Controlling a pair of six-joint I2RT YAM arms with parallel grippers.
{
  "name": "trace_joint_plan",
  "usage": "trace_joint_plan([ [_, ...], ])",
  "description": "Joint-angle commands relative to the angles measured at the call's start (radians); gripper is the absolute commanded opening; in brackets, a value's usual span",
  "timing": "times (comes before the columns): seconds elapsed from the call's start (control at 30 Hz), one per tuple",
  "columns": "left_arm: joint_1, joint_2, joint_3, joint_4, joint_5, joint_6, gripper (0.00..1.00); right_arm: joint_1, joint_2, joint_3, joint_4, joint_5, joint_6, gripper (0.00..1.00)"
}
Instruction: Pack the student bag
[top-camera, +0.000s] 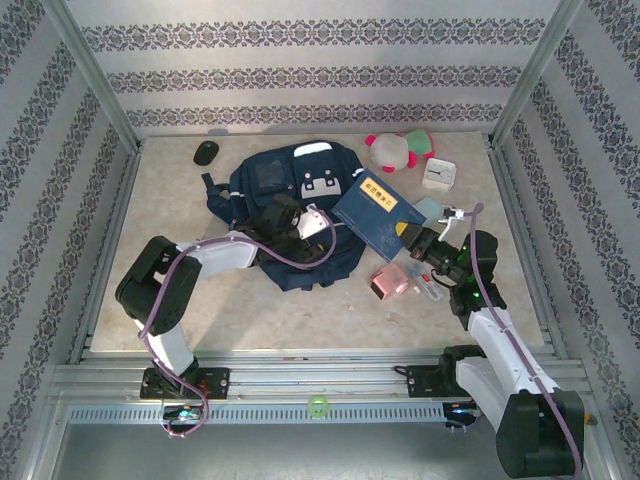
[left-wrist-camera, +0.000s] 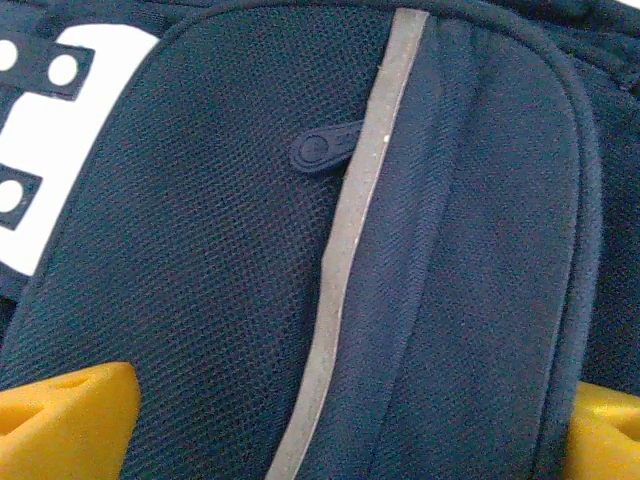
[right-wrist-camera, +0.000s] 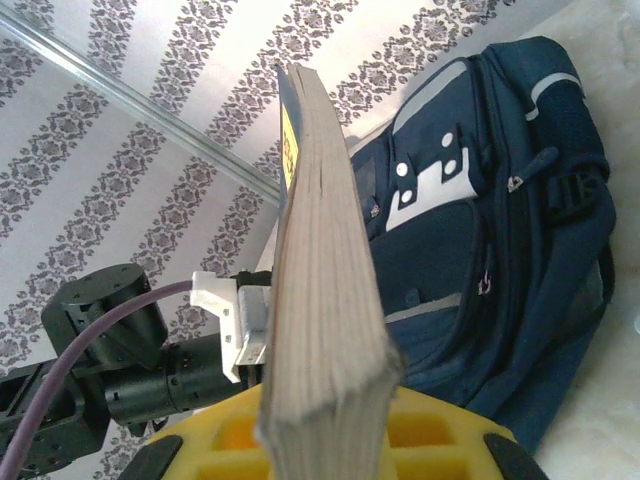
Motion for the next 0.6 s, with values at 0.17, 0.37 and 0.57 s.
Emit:
trace_joint_plan([
  [0.17,0.025,-0.034,0.027,-0.017,-0.069,-0.056,0.0,-0.001,-0.033,0.023,-0.073,0.016,-0.04,0.0],
  [0.37,-0.003,-0.226,-0.026,-0.199,-0.06,-0.251,0.0,-0.001,0.033,0.079,-0.142,-0.006,-0.099,0.0],
  [0.57,-0.061,-0.379,-0.094,-0.333,-0.154,-0.483,0.0,-0.001,0.134,0.16,-0.128,-0.034,-0.097,0.0],
])
